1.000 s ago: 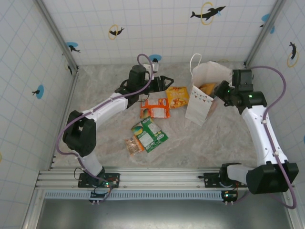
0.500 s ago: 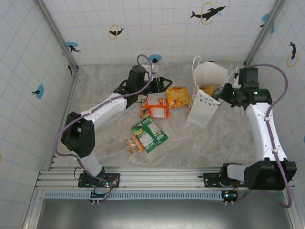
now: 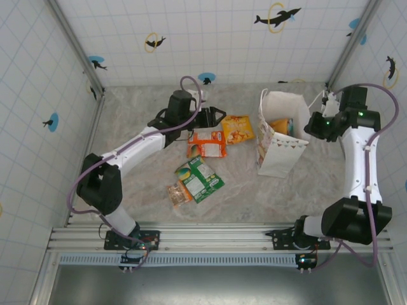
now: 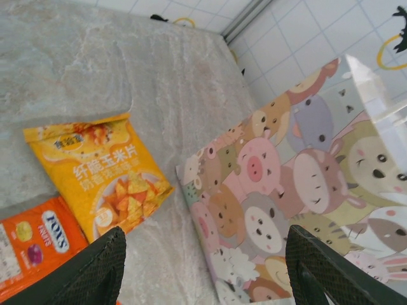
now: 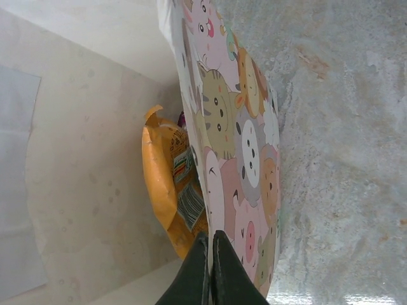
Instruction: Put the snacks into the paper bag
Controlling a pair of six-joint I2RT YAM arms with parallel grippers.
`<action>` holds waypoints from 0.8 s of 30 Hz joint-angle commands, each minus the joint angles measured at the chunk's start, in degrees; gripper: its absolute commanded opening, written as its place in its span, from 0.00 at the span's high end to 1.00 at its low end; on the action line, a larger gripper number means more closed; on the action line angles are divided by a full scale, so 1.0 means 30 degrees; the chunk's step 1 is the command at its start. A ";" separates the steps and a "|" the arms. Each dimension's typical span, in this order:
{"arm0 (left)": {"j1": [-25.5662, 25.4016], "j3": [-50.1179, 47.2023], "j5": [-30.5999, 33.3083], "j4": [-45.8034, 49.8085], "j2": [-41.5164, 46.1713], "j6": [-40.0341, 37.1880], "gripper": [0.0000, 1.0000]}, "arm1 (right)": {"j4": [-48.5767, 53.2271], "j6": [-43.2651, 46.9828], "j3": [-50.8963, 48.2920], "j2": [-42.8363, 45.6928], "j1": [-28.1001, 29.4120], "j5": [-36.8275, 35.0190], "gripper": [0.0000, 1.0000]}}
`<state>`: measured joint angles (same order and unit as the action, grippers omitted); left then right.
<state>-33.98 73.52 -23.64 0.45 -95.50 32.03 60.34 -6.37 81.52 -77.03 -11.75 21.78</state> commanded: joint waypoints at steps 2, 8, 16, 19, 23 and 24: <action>0.0272 -0.0495 0.0497 0.0546 0.1027 -0.0639 0.32 | 0.0607 0.0552 0.1453 -0.0304 -0.0068 0.0573 0.87; 0.0419 -0.0709 0.0485 0.0801 0.1197 -0.0382 0.32 | 0.0626 -0.0116 0.2139 0.0785 -0.0037 -0.0722 0.61; 0.0485 -0.1093 0.0229 0.1538 0.1417 0.0030 0.32 | -0.0282 -0.1324 0.1685 0.3501 0.1526 -0.1132 0.56; 0.0515 -0.1494 0.0046 0.1623 0.1615 0.0367 0.32 | -0.2199 -0.1648 0.0628 0.5042 0.2954 -0.0805 0.56; 0.0542 -0.2079 -0.0160 0.1638 0.1965 0.0676 0.32 | -0.4732 -0.2832 -0.0629 0.6681 0.4677 -0.0692 0.56; 0.0565 -0.2243 -0.0237 0.1615 0.2031 0.0794 0.33 | -0.5033 -0.2968 -0.0749 0.6786 0.5004 -0.0521 0.56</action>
<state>-32.88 68.20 -23.14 4.36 -91.90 33.04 52.69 -12.16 81.25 -57.91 1.10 19.29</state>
